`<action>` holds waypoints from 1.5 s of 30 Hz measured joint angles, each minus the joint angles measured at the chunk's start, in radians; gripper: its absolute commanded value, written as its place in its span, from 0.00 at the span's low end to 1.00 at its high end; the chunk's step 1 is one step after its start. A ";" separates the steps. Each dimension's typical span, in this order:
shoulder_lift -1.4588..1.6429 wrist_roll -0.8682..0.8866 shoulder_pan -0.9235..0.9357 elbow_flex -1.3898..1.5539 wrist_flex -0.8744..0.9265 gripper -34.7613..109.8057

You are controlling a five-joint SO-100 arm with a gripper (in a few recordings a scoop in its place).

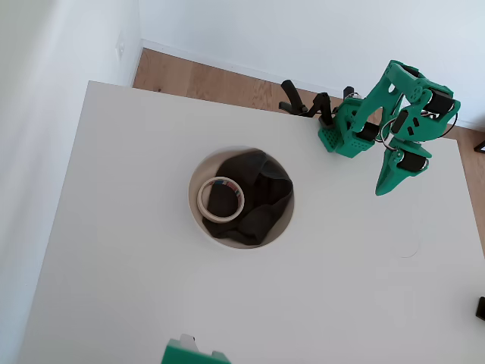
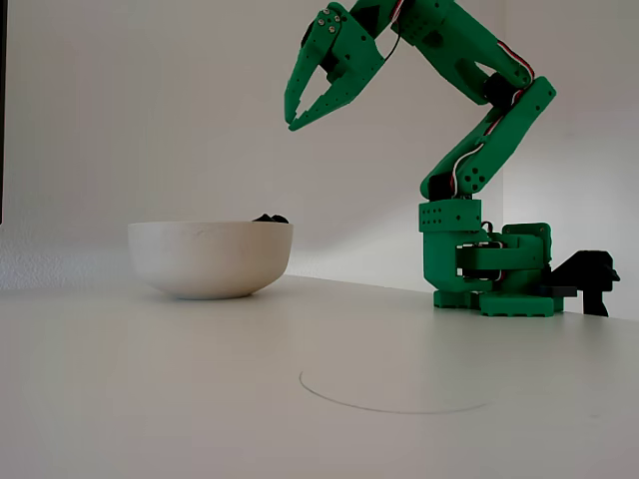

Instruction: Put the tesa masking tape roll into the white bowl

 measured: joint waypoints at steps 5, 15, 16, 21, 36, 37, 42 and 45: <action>0.224 -0.031 -0.121 0.242 -0.002 0.18; 0.508 -0.054 -0.166 0.588 -0.032 0.18; 0.541 -0.054 -0.178 0.621 -0.040 0.18; 0.686 -0.054 -0.189 0.769 -0.041 0.18; 0.884 -0.086 -0.098 0.969 0.021 0.18; 0.882 -0.084 -0.101 0.976 0.021 0.18; 0.884 -0.077 -0.104 0.979 0.037 0.18; 0.884 -0.064 -0.089 0.979 0.037 0.18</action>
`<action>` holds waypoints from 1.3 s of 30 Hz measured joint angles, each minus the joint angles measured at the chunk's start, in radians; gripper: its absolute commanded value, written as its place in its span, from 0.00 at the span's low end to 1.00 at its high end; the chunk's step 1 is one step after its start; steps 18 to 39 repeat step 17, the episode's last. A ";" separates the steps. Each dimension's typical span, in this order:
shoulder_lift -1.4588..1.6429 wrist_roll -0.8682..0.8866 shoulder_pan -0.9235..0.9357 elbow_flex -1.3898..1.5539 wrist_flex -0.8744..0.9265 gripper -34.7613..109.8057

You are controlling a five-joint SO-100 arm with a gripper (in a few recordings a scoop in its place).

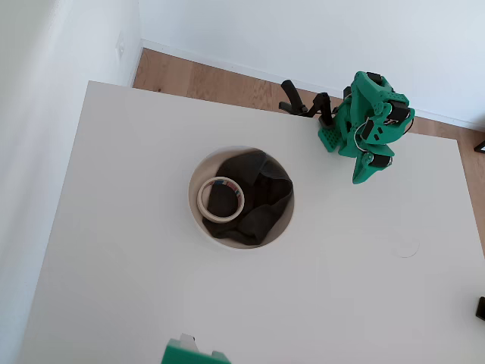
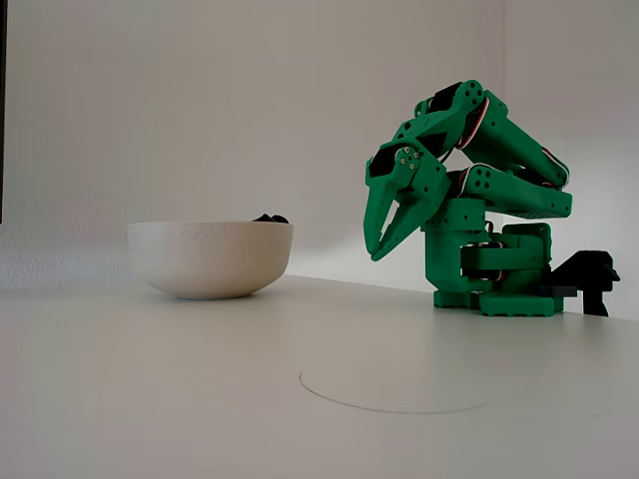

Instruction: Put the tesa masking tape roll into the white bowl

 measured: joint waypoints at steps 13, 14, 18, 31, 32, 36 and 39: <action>0.000 0.018 0.020 0.000 0.000 0.19; 0.000 0.018 0.020 0.000 0.000 0.20; 0.000 0.018 0.020 0.000 0.000 0.20; 0.000 0.018 0.020 0.000 0.000 0.20; 0.000 0.018 0.020 0.000 0.000 0.20; 0.000 0.018 0.020 0.000 0.000 0.20; 0.000 0.018 0.020 0.000 0.000 0.20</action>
